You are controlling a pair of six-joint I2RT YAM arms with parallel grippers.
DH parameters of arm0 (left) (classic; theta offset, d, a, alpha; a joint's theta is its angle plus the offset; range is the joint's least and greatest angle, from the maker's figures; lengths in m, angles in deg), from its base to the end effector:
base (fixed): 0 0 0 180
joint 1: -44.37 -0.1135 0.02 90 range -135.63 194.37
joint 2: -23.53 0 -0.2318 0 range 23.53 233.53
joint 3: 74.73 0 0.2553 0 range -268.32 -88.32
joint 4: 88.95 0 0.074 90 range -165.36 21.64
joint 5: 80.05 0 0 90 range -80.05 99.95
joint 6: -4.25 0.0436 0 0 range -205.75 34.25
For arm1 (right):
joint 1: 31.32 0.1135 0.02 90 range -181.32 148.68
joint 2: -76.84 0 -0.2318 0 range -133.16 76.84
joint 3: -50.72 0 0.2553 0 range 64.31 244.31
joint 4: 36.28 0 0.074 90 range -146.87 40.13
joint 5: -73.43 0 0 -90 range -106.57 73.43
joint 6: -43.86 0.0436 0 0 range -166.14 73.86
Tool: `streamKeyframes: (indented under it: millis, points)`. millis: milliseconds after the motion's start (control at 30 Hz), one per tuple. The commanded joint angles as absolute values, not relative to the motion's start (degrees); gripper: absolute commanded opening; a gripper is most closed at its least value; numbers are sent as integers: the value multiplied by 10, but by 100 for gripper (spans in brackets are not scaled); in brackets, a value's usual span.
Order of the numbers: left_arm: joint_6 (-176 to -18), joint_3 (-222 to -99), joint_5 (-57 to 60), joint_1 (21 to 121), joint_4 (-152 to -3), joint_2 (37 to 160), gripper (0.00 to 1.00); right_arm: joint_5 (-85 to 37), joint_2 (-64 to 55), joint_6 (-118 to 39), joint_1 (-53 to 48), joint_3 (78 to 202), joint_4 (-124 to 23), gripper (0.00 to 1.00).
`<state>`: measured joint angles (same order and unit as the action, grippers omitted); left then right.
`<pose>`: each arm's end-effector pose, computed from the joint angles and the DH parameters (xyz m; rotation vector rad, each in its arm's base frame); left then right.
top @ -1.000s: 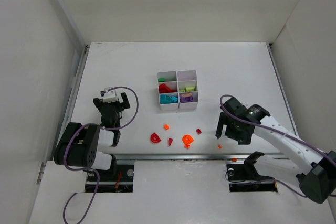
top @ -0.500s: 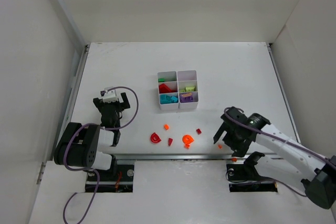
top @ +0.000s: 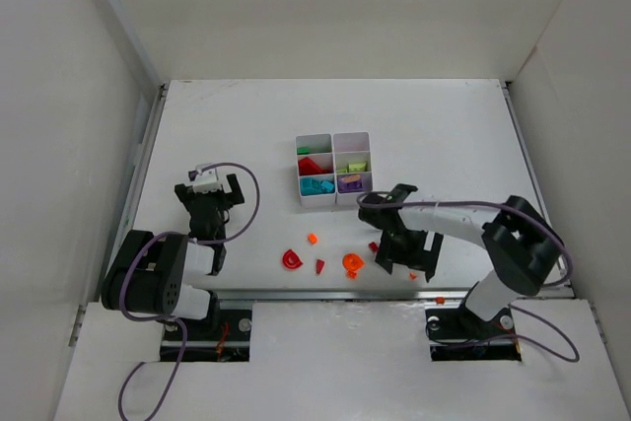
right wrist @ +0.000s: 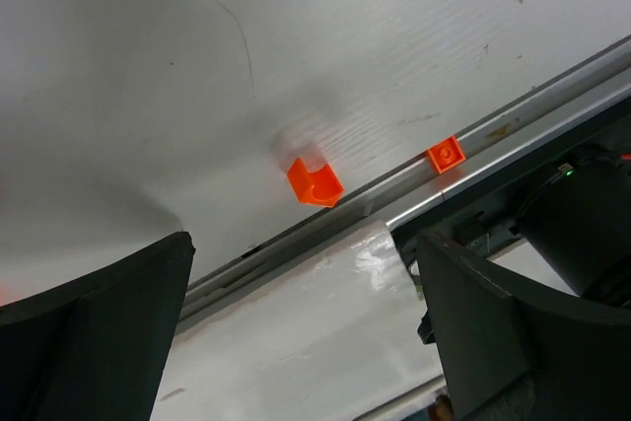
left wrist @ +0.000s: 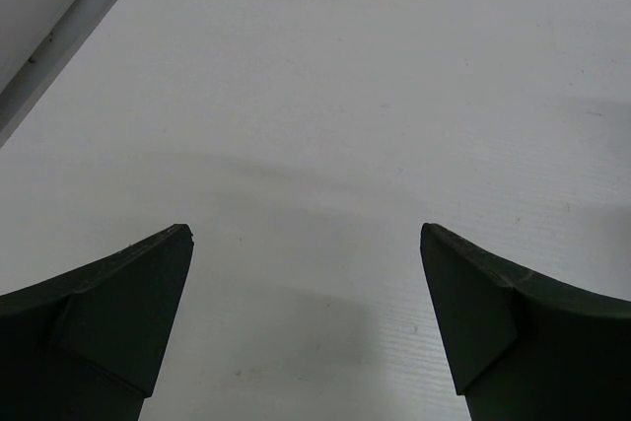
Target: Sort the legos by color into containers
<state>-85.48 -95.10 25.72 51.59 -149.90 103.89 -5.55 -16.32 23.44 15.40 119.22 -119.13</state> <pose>0.2245 -0.0165 0.1229 -0.1159 1.5515 0.1180 0.1635 0.1615 0.1270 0.5672 3.0372 -0.5614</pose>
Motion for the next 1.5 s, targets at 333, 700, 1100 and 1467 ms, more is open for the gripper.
streamKeyframes:
  millis: [333,700,1100,1467]
  points:
    - [-864,-965,251,509,-1642,1028,100,-36,116,218,160,1128,-1185,100]
    - [-864,-965,251,509,-1642,1028,100,-41,155,199,160,1116,-1175,95]
    - [-864,-965,251,509,-1642,1028,100,-34,155,171,160,1121,-1164,95]
    - [-864,-965,251,509,-1642,1028,100,-34,154,148,160,1116,-1159,91]
